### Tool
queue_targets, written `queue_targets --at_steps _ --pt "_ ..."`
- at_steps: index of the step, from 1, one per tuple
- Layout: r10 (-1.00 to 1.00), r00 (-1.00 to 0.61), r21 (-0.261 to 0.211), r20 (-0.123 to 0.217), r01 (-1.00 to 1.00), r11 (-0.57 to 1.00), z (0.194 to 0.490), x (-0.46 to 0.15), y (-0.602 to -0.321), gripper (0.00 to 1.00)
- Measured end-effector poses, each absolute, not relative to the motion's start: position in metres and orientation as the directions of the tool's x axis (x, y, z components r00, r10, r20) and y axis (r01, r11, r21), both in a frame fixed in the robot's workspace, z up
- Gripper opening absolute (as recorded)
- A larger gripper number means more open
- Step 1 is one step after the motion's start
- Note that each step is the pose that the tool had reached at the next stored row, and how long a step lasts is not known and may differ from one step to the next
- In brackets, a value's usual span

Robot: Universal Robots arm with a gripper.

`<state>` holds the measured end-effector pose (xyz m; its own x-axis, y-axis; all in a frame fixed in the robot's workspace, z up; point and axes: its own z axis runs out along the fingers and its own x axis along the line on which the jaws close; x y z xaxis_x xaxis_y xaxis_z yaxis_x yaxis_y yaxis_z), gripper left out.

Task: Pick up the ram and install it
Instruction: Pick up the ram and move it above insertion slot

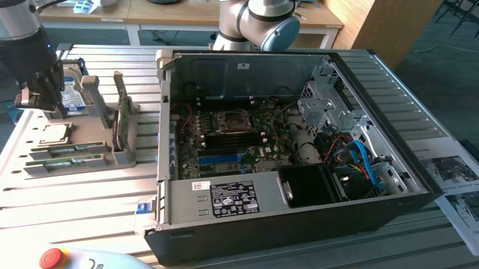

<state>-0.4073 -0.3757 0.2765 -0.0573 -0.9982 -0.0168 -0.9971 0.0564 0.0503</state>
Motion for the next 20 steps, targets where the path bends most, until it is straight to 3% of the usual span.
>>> queue_targets --at_steps 20 --pt "-0.998 -0.057 0.050 -0.017 -0.997 0.056 0.274 -0.408 -0.392 0.11"
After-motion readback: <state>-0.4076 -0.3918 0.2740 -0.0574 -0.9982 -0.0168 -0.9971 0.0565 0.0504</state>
